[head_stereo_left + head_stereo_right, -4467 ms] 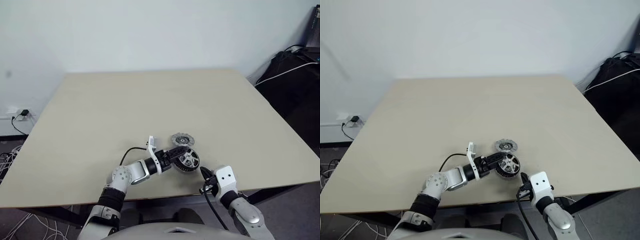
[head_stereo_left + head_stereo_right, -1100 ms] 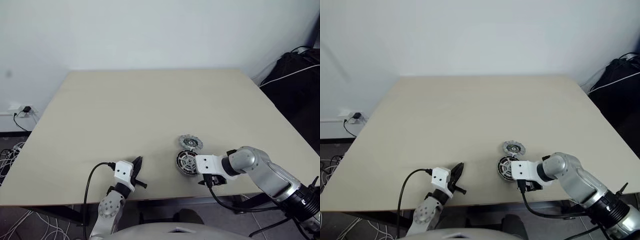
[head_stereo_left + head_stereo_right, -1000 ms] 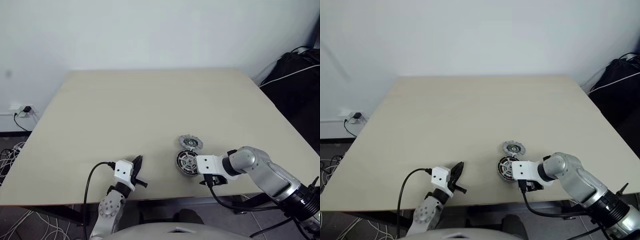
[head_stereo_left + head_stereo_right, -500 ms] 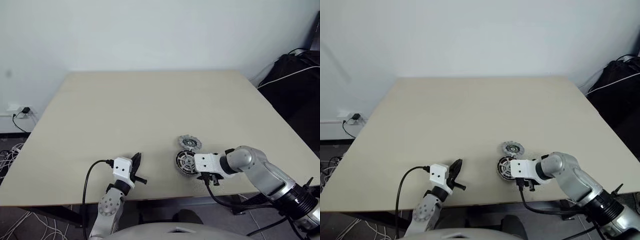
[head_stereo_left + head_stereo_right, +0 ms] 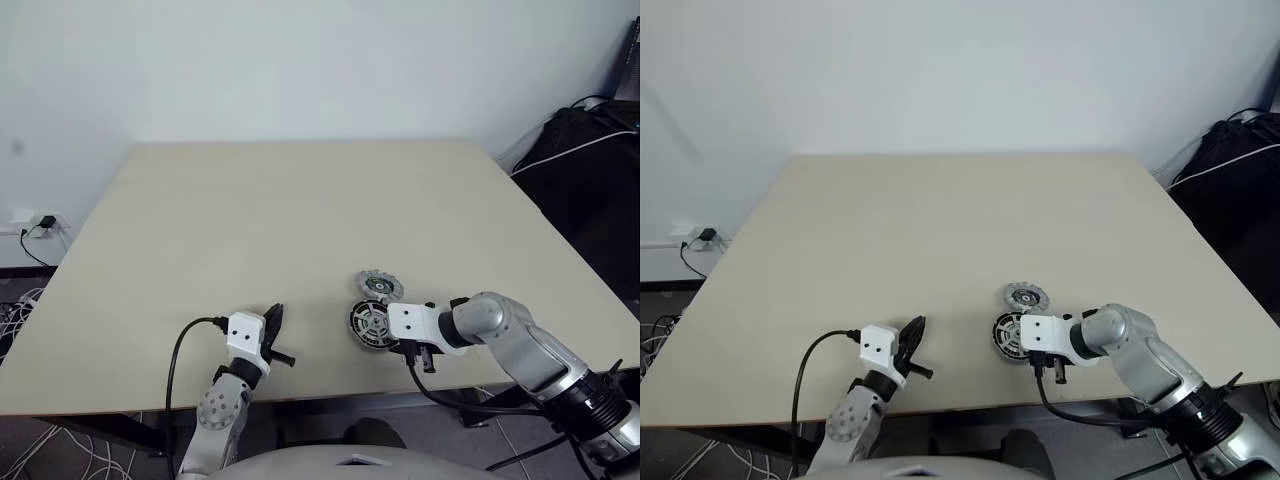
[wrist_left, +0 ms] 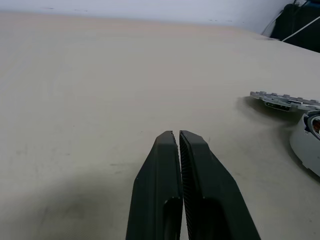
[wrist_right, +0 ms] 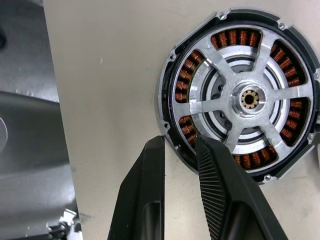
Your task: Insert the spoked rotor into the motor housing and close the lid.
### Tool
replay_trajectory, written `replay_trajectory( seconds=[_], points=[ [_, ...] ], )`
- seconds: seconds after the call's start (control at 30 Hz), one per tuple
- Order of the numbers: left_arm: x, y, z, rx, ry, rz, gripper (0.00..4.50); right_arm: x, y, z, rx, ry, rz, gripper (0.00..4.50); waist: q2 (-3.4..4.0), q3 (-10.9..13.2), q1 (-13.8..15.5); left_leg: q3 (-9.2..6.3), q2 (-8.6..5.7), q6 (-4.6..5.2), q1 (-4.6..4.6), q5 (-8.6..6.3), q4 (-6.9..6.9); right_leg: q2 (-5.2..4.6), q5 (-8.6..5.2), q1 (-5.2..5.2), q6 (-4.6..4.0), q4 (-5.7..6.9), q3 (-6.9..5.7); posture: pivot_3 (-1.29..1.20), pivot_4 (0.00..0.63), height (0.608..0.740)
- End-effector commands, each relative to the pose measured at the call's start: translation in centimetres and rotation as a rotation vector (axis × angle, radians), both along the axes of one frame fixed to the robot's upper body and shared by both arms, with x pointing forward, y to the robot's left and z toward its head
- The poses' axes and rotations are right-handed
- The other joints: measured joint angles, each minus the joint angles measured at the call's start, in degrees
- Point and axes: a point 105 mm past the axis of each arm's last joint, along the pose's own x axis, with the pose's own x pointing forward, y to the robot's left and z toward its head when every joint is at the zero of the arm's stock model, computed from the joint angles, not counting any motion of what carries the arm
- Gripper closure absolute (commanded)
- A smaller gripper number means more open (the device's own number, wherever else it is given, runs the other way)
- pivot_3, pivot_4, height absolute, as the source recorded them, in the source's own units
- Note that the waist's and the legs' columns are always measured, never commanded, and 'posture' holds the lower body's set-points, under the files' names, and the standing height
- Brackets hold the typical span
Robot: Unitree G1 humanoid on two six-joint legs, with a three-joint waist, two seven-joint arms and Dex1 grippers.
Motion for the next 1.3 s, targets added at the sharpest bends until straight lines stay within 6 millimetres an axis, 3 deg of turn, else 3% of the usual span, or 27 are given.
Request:
replay_trajectory(
  seconds=[0.03, 0.1, 0.4, 0.67, 0.83, 1.3],
  points=[
    [0.7, -0.4, 1.6, -0.021, -0.058, -0.001, 4.33, 0.4, 1.2, 1.2, 0.063, -0.033, 0.008, 4.03, 0.0, 0.0, -0.2, 0.0, 0.0, 0.0, 0.0, 0.0, 0.0, 0.0, 0.0, 0.0, 0.0, 0.01, 0.0, 0.0, 0.0, 0.74],
    [0.7, -0.5, 1.6, -0.023, -0.057, -0.001, 4.33, 0.3, 1.4, 1.4, 0.074, -0.033, 0.012, 4.38, 0.11, 0.03, -0.04, -0.01, 0.0, 0.0, -0.01, 0.0, 0.01, 0.0, 0.0, 0.0, 0.01, 0.01, 0.0, 0.0, 0.0, 0.74],
    [0.6, -0.7, 2.2, -0.028, -0.054, 0.004, 4.33, 0.9, 2.1, 2.0, 0.112, -0.058, -0.004, 4.4, 0.17, 0.1, 0.47, 0.03, -0.1, 0.07, -0.15, -0.04, 0.02, -0.1, 0.0, -0.12, -0.01, -0.03, 0.02, 0.0, 0.0, 0.74],
    [0.5, -0.6, 2.2, -0.029, -0.045, 0.008, 4.33, 3.1, 4.4, 2.7, 0.213, -0.101, -0.198, 4.4, 0.27, 0.17, 0.01, 0.03, -0.04, 0.05, -0.14, -0.03, 0.02, -0.03, 0.02, -0.16, 0.0, 0.04, 0.04, 0.0, 0.0, 0.74],
    [0.5, -0.3, 1.6, -0.029, -0.031, 0.009, 4.33, 4.0, 4.9, 2.2, 0.19, -0.092, -0.318, 4.4, 0.29, 0.17, 0.43, 0.03, -0.12, 0.06, -0.26, -0.03, 0.02, -0.1, 0.02, -0.26, -0.02, 0.02, 0.05, 0.0, 0.0, 0.74],
    [0.3, 0.0, -0.4, -0.031, 0.001, 0.01, 4.33, 0.4, 4.4, 1.6, 0.101, 0.035, -0.346, 4.4, 0.35, 0.12, 0.97, 0.03, -0.22, 0.17, -0.43, -0.1, 0.02, -0.41, -0.01, -0.39, -0.08, -0.02, -0.02, 0.0, 0.0, 0.74]
  ],
)
